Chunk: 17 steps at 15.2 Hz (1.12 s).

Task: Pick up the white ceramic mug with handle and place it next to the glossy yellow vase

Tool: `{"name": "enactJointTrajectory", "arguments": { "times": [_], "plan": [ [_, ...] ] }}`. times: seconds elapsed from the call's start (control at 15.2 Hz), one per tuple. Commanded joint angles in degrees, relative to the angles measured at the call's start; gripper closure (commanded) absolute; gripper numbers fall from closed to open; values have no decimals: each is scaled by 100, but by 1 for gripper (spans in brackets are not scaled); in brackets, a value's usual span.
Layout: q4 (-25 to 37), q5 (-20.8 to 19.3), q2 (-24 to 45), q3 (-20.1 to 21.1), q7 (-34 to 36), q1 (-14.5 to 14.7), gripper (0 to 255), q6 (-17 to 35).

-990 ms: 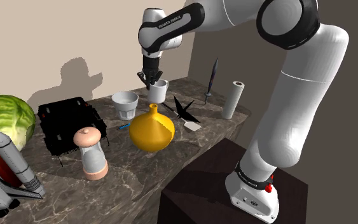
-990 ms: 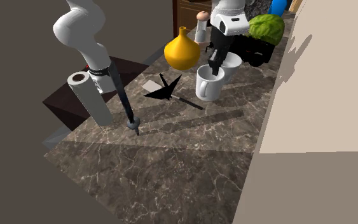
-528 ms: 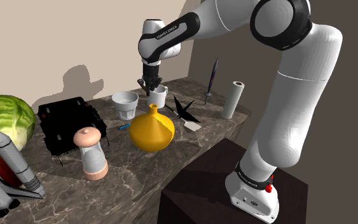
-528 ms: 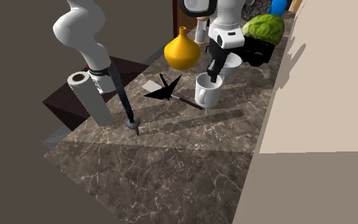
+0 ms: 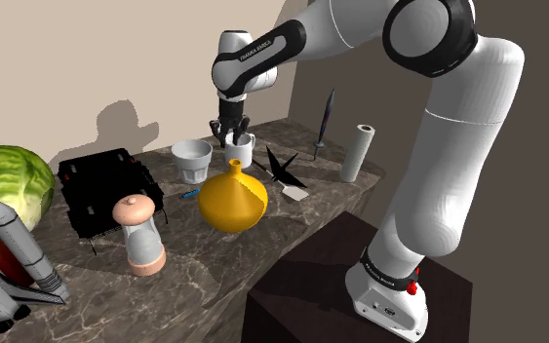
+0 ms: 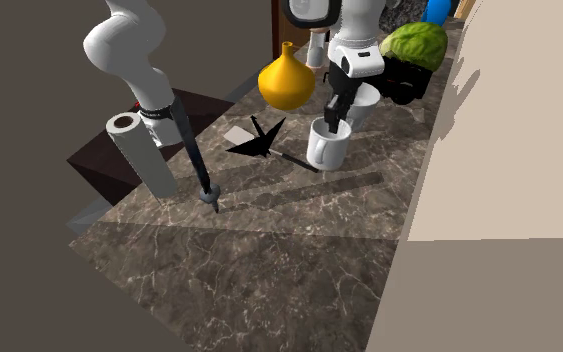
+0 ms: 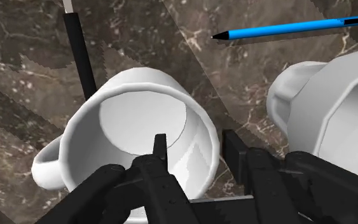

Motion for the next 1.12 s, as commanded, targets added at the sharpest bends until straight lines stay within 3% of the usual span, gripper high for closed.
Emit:
{"name": "enactJointTrajectory", "arguments": {
  "times": [0.0, 0.26, 0.53, 1.06],
  "plan": [
    [1, 0, 0, 0, 0, 0, 0, 0],
    [0, 0, 0, 0, 0, 0, 0, 1],
    [334, -69, -334, -8, 47, 16, 0, -662],
    [334, -69, -334, -8, 47, 16, 0, -662]
  ]
}}
